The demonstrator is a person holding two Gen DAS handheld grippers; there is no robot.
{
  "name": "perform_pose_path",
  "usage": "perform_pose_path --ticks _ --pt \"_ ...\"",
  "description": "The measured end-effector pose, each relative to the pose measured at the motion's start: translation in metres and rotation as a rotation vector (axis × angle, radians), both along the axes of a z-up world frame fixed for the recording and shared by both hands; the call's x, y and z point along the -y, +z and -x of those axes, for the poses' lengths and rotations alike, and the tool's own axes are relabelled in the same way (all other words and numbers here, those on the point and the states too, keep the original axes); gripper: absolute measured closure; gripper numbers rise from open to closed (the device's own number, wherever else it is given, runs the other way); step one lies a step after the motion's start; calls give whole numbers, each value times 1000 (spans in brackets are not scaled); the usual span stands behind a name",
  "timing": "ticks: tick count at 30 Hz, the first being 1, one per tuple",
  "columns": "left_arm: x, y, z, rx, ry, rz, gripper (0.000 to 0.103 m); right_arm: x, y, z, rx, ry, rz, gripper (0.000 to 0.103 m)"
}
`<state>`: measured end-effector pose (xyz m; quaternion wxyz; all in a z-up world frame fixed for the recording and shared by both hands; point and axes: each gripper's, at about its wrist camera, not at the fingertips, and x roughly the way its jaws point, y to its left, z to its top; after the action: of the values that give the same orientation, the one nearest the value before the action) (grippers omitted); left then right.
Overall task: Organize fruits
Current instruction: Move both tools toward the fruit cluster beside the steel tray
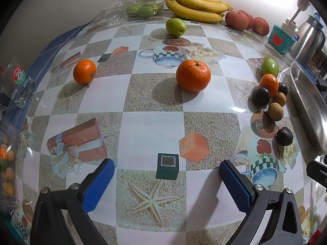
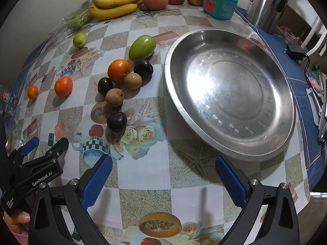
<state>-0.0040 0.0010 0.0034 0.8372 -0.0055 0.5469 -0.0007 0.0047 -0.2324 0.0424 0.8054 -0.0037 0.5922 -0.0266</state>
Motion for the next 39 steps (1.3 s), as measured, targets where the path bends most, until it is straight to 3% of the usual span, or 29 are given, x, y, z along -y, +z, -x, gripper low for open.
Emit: perform_pose_path --ticks 39 --pt "2 -2 -6 -5 -25 -3 0 3 1 -1 -9 -13 -29 2"
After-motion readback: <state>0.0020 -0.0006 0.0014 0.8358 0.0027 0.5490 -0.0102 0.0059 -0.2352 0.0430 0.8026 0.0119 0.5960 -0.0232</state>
